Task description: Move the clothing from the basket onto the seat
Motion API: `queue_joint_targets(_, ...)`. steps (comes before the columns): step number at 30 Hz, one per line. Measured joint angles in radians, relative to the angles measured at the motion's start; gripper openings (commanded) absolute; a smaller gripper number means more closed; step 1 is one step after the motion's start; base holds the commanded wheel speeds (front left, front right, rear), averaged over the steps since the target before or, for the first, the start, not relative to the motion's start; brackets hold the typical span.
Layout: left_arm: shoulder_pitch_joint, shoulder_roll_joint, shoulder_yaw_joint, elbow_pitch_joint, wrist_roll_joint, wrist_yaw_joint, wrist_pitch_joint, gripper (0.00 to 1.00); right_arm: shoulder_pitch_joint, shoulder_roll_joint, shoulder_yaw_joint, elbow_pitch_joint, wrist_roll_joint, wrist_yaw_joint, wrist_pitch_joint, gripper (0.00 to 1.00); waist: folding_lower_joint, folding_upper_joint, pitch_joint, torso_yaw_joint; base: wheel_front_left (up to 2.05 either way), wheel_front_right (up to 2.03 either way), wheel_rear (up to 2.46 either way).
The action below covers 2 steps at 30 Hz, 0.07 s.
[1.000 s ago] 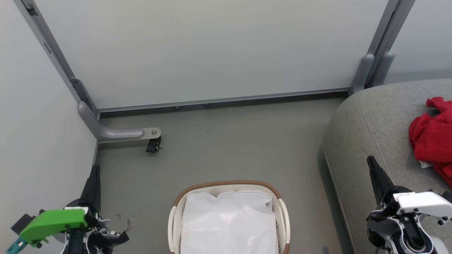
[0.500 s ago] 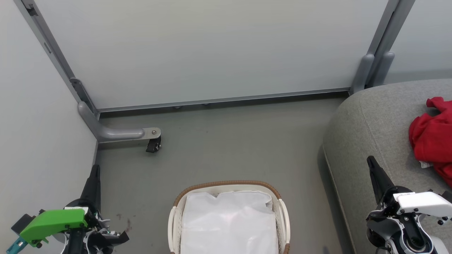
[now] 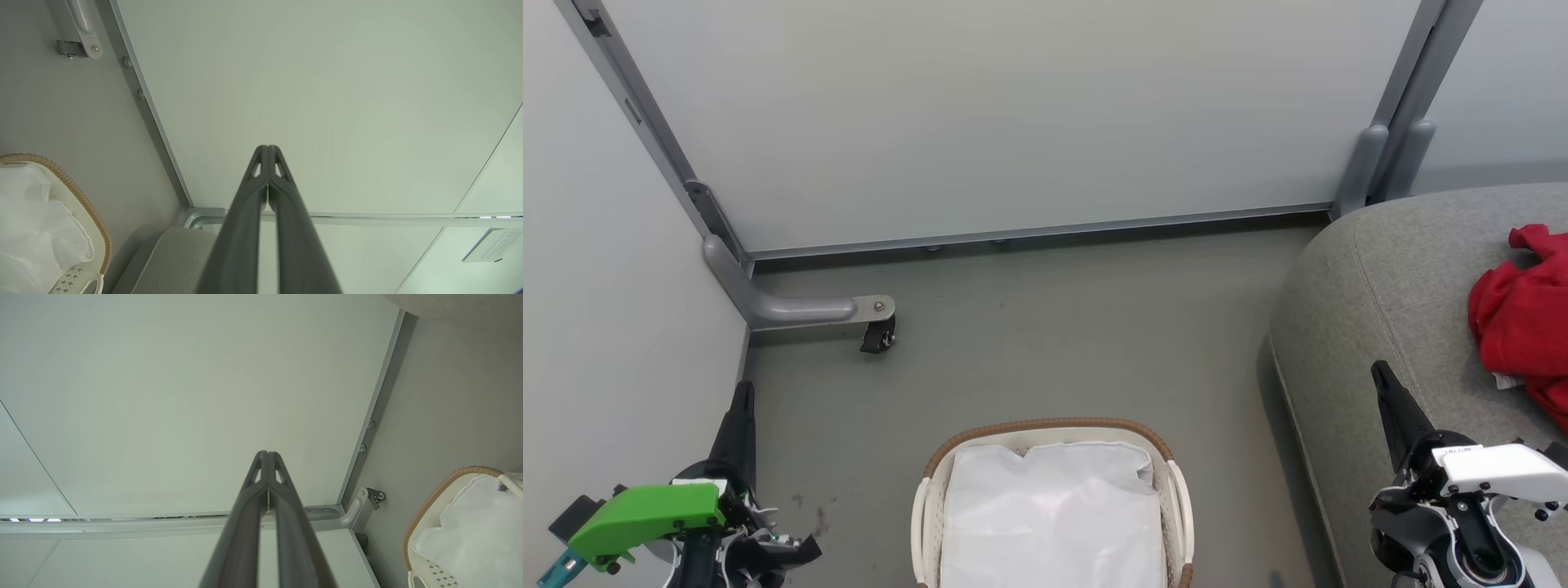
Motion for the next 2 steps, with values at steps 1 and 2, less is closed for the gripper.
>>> queue_joint_targets(1,0.0,0.0,0.0,0.0,0.0,0.0,0.0,0.0,0.0,0.0,0.0,0.0,0.0,0.0,0.0,0.0,0.0,0.0,0.0,0.0,0.0,0.0,0.0)
queue_joint_targets(2,0.0,0.0,0.0,0.0,0.0,0.0,0.0,0.0,0.0,0.0,0.0,0.0,0.0,0.0,0.0,0.0,0.0,0.0,0.0,0.0,0.0,0.0,0.0)
